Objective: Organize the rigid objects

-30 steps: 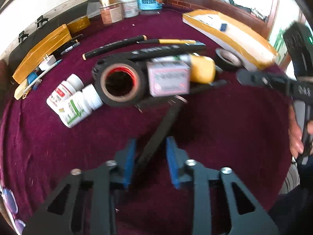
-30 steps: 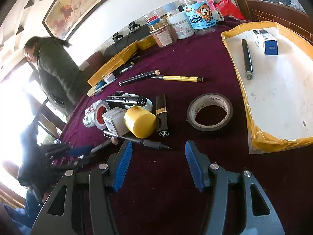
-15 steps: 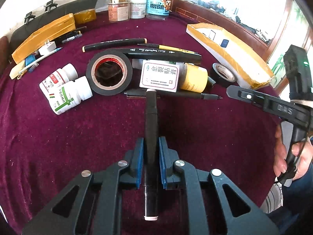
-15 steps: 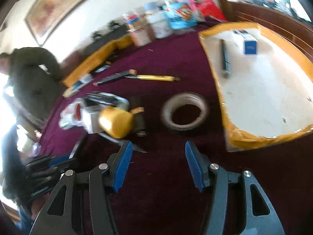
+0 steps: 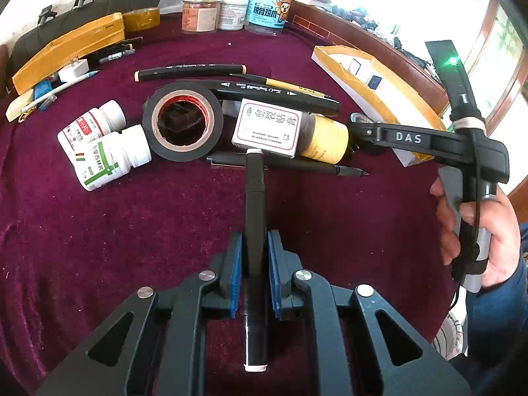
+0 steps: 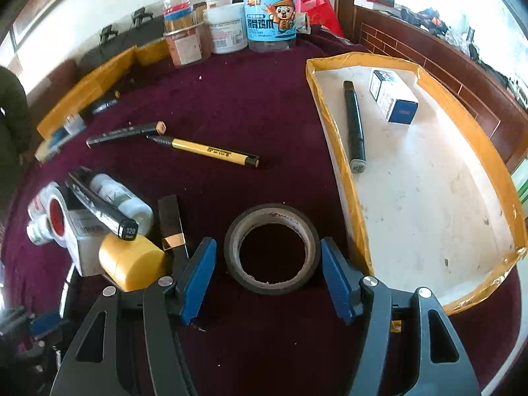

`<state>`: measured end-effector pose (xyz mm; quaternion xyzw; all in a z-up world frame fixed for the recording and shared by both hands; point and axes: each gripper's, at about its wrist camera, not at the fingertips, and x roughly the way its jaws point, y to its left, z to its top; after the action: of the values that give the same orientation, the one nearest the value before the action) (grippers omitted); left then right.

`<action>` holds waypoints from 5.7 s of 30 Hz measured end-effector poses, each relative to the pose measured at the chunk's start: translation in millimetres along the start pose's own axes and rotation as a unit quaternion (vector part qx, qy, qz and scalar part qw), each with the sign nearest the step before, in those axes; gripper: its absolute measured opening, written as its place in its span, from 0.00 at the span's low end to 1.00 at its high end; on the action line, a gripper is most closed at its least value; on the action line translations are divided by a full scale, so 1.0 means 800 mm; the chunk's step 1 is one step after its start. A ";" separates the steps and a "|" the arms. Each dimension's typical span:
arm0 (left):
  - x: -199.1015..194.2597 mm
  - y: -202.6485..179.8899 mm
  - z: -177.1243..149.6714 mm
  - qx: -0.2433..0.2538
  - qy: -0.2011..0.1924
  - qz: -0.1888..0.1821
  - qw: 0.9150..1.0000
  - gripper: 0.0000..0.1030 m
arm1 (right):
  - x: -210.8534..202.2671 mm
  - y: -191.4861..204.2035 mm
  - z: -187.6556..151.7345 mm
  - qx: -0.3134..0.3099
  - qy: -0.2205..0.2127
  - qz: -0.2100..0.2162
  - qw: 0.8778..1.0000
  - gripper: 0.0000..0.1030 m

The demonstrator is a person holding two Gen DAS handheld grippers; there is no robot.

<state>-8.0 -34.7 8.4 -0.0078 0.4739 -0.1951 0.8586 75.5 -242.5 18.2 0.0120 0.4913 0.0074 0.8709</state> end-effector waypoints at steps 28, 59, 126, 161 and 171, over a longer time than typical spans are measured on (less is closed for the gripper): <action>-0.006 -0.001 -0.001 -0.004 -0.015 0.007 1.000 0.12 | -0.041 -0.024 -0.054 0.041 -0.088 0.092 0.991 0.51; -0.015 0.014 0.000 -0.031 -0.029 -0.011 0.999 0.12 | -0.049 -0.022 -0.058 0.037 -0.104 0.086 0.990 0.51; 0.157 -0.278 0.192 0.032 0.063 -0.063 0.995 0.12 | -0.006 -0.248 0.107 0.103 0.000 0.053 0.993 0.51; 0.073 -0.235 0.156 0.037 0.014 -0.070 0.997 0.35 | -0.097 -0.205 0.038 0.137 -0.107 0.103 0.979 0.57; -0.032 -0.126 0.117 0.057 -0.036 -0.021 0.997 0.35 | -0.103 -0.108 0.009 0.067 -0.088 0.169 0.979 0.57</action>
<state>23.3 -135.1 100.5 0.0243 0.4302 -0.2398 0.8700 39.3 -330.8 90.2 0.1535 0.4029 0.1202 0.8942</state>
